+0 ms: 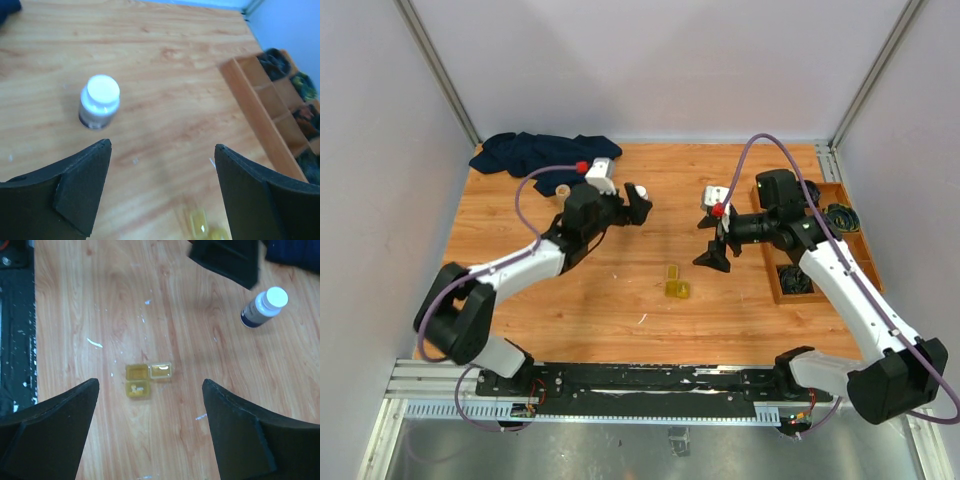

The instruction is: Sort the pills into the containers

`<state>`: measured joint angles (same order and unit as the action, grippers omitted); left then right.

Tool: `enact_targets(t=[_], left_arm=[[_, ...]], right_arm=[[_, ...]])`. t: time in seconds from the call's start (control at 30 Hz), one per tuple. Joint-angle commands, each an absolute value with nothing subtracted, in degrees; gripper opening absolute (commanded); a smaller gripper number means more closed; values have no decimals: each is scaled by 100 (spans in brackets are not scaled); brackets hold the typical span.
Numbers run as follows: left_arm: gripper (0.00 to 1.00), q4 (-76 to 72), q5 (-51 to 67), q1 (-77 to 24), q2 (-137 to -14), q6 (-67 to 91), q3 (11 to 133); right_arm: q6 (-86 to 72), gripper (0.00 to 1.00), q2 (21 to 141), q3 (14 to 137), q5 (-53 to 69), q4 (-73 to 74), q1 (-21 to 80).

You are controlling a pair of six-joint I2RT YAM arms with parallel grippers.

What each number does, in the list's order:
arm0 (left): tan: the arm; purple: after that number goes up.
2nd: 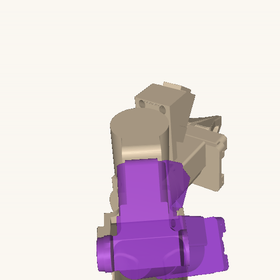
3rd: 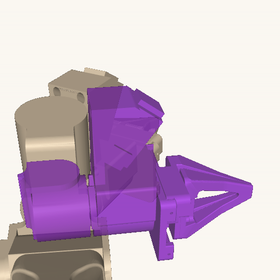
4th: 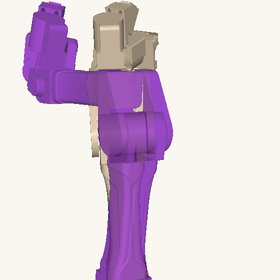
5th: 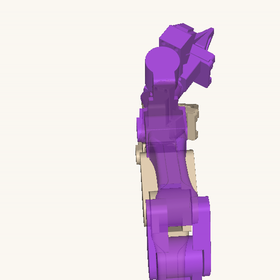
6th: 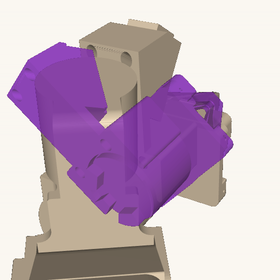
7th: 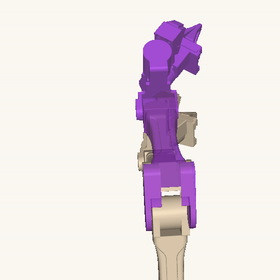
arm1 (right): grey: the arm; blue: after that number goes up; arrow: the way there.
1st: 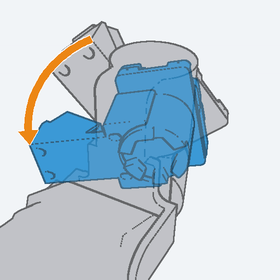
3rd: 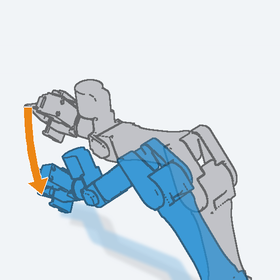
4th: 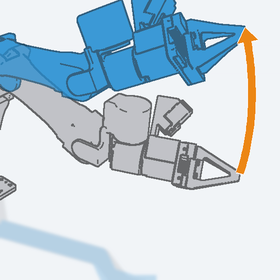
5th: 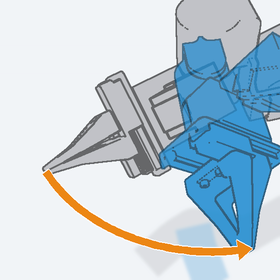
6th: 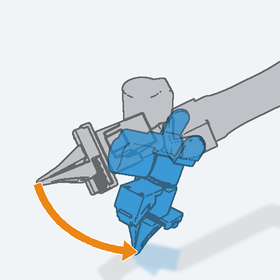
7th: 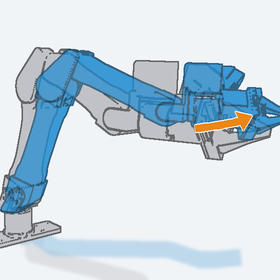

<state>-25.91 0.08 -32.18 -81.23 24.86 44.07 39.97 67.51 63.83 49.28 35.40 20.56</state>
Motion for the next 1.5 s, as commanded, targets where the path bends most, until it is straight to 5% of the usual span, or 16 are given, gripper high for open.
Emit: enact_targets(t=[0.0,0.43,0.97,1.23,1.47], left_arm=[[88,-838,-979,-3173,-9114,1586,5904],[90,558,-1041,-2571,-10265,4,8002],[80,988,-2664,-1289,-10700,970,8076],[66,1341,-2578,-1274,-10995,1167,8095],[44,1310,-2525,-1263,-10927,1239,8007]], right_arm=[[3333,86,6745,6448,5901,3431,1859],[2593,87,6407,5533,6665,2284,1074],[2532,87,6428,5459,6671,2223,1077],[2531,88,6438,5454,6697,2223,1080],[2523,88,6451,5437,6729,2208,1073]])
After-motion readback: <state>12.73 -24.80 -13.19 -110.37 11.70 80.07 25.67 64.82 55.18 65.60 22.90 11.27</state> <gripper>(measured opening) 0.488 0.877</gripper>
